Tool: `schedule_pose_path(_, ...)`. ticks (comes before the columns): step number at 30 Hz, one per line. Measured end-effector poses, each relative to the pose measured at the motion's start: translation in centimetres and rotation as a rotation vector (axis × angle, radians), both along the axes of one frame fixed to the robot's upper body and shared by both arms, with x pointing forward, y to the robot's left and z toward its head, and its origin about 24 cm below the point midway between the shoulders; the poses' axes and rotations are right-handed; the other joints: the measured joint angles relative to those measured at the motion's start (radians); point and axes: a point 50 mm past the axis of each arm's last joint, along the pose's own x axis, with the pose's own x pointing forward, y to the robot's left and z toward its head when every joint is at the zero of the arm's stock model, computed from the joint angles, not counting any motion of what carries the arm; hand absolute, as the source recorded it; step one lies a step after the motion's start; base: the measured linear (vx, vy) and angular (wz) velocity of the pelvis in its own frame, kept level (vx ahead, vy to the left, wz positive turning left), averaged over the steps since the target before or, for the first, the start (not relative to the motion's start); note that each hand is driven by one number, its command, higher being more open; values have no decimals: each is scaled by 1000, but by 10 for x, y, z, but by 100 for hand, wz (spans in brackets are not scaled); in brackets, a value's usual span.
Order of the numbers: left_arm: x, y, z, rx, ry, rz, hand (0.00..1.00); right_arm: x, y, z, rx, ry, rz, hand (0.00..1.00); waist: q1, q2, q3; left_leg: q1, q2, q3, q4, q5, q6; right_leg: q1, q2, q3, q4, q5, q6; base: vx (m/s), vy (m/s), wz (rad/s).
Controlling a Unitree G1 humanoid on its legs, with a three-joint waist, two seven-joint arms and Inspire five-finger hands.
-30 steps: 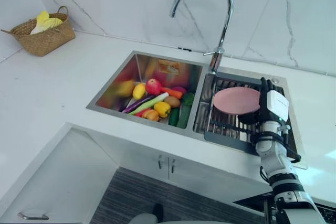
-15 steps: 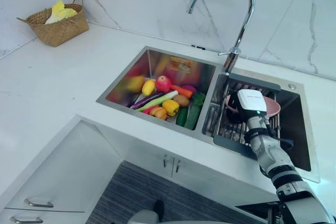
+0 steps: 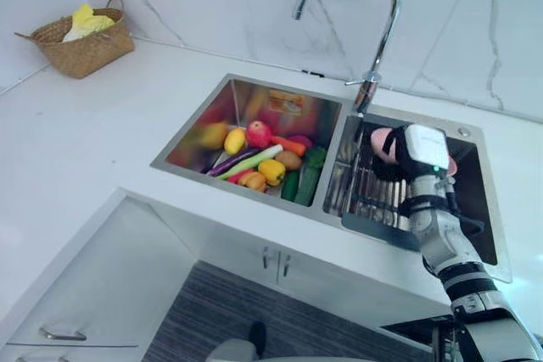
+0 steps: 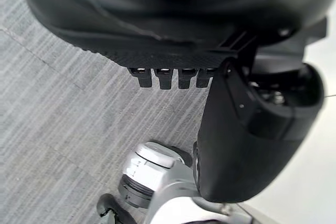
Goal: Walk over to the sink, pick up the cup, carry it to the dishwasher, place the cup inside the dishwasher, then close the dishwasher door
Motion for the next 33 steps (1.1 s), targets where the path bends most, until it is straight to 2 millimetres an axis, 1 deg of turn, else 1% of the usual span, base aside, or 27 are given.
schedule_pose_path(1, -1, 0, 0, -1, 0, 7, 100, -1, 0, 9, 20, -51, -3, 0, -1, 0, 0, 0, 1, 5, 0, -1, 1, -2, 0, 6, 0, 1, 0, 14, 0, -23)
schedule_pose_path(2, -1, -1, 0, -1, 1, 10, 100, -5, -1, 28, 60, -153, -2, 0, -4, 0, 0, 1, 3, 14, 0, -2, 4, -6, 1, 17, 0, 2, 0, 18, 0, -24)
schedule_pose_path(3, -2, -1, 0, -1, 4, 11, 100, -8, -2, 42, 82, -228, 3, 0, -2, 0, 0, 5, 5, 26, 0, -4, 6, -8, 2, 31, 0, 4, -1, 21, -1, -32)
schedule_pose_path(5, -4, 0, 0, 0, 10, 15, 100, -19, 1, 73, 90, -399, 30, 0, -3, 1, 0, 20, 11, 56, 0, -16, 4, -8, 6, 65, 0, 6, -3, 16, -3, -42)
schedule_pose_path(6, -4, -1, -1, -2, 11, 16, 100, -23, 3, 81, 88, -441, 43, 0, -5, 1, 0, 23, 12, 63, 0, -19, 4, -8, 7, 75, 0, 7, -4, 10, -7, -42)
schedule_pose_path(8, -5, -2, -1, -1, 17, 19, 100, -36, 11, 101, 77, -568, 94, 0, -25, 1, -1, 35, 19, 90, 0, -28, 4, -9, 12, 102, -1, 8, -6, 10, -10, -36)
schedule_pose_path(10, -7, -2, -2, 1, 26, 21, 100, -44, 13, 105, 69, -609, 115, 0, -31, 0, -9, 40, 25, 115, 0, -33, 4, -17, 17, 126, -2, 10, -9, 15, -12, -39)
schedule_pose_path(12, -8, -1, -2, 12, 31, 24, 100, -51, 9, 100, 66, -614, 107, 0, -37, -3, -16, 42, 31, 128, 0, -35, 2, -23, 22, 140, -2, 14, -14, 19, -17, -29)
schedule_pose_path(14, -9, -1, -2, 16, 37, 25, 100, -58, 0, 89, 66, -581, 67, 0, -39, -4, -20, 53, 39, 154, 0, -38, -3, -28, 30, 165, -2, 18, -19, -1, -16, -35)
schedule_pose_path(16, -13, -1, -3, 18, 54, 25, 100, -70, -17, 74, 74, -539, -16, 0, -53, -5, -31, 51, 49, 186, 0, -41, -7, -49, 40, 199, -1, 22, -25, -16, -13, -45)
schedule_pose_path(17, -13, -1, -3, 18, 56, 25, 100, -74, -21, 71, 77, -533, -40, 0, -55, -5, -33, 50, 51, 195, 0, -42, -8, -55, 42, 208, -1, 23, -26, -19, -7, -44)
schedule_pose_path(18, -13, 0, -3, 19, 58, 24, 100, -81, -31, 65, 85, -521, -92, 0, -58, -6, -35, 50, 56, 214, 0, -44, -10, -65, 46, 226, -1, 25, -29, -27, -4, -44)
schedule_pose_path(20, -13, 1, -3, 21, 60, 21, 100, -94, -48, 57, 100, -501, -183, 0, -76, -10, -36, 50, 59, 231, 0, -45, -12, -75, 50, 246, 0, 27, -32, -21, -2, -36)
schedule_pose_path(21, -14, 2, -3, 21, 68, 20, 100, -104, -59, 50, 132, -491, -244, 0, -89, -15, -39, 51, 62, 246, 0, -46, -13, -83, 53, 259, 0, 29, -33, -17, 7, -35)
schedule_pose_path(23, -16, 2, -3, 21, 79, 21, 100, -122, -77, 38, 189, -473, -350, 0, -104, -17, -45, 55, 68, 283, 0, -49, -14, -101, 61, 298, 1, 38, -36, -18, 9, -51)
schedule_pose_path(24, -17, 2, -3, 21, 82, 22, 100, -127, -80, 35, 200, -467, -375, 0, -110, -18, -45, 55, 70, 297, 0, -50, -15, -110, 64, 307, 1, 41, -37, -30, 11, -68)
schedule_pose_path(25, -18, 3, -3, 18, 87, 28, 100, -133, -86, 28, 227, -453, -411, 0, -113, -19, -45, 52, 73, 331, 0, -52, -17, -131, 70, 338, -1, 51, -38, -69, 32, -86)
schedule_pose_path(27, -17, 5, -2, 14, 83, 54, 100, -137, -90, 13, 278, -424, -457, 0, -119, -28, -43, 35, 78, 396, 0, -56, -22, -177, 78, 389, -21, 64, -32, -92, 35, -103)
schedule_pose_path(28, -16, 6, -2, 16, 79, 62, 100, -138, -89, 6, 299, -407, -469, 0, -119, -33, -42, 28, 81, 425, 0, -61, -26, -198, 71, 370, -21, 63, -34, -81, 27, -99)
schedule_pose_path(29, -15, 7, -1, 17, 75, 81, 100, -142, -88, -3, 332, -384, -479, 0, -115, -39, -44, 21, 84, 457, 0, -65, -28, -222, 52, 321, -8, 64, -32, -47, 22, -82)
schedule_pose_path(30, -14, 8, -1, 19, 74, 92, 100, -145, -87, -8, 347, -371, -485, 0, -115, -44, -42, 21, 85, 468, 0, -66, -28, -231, 42, 298, 3, 64, -32, -41, 19, -64)
schedule_pose_path(31, -13, 11, 0, 29, 76, 99, 100, -152, -85, -19, 370, -339, -503, 0, -116, -56, -39, 22, 83, 479, 1, -72, -21, -248, 21, 244, 37, 64, -32, -22, 6, -27)
schedule_pose_path(32, -13, 13, 0, 32, 76, 111, 100, -155, -84, -24, 384, -321, -511, 0, -120, -64, -40, 22, 81, 480, 1, -73, -20, -255, 6, 217, 58, 64, -32, -15, 4, -11)
schedule_pose_path(33, -11, 17, 2, 40, 74, 139, 100, -159, -83, -38, 409, -274, -529, 0, -128, -83, -43, 20, 78, 476, 3, -72, -21, -268, -10, 185, 90, 63, -35, 5, -11, 8)
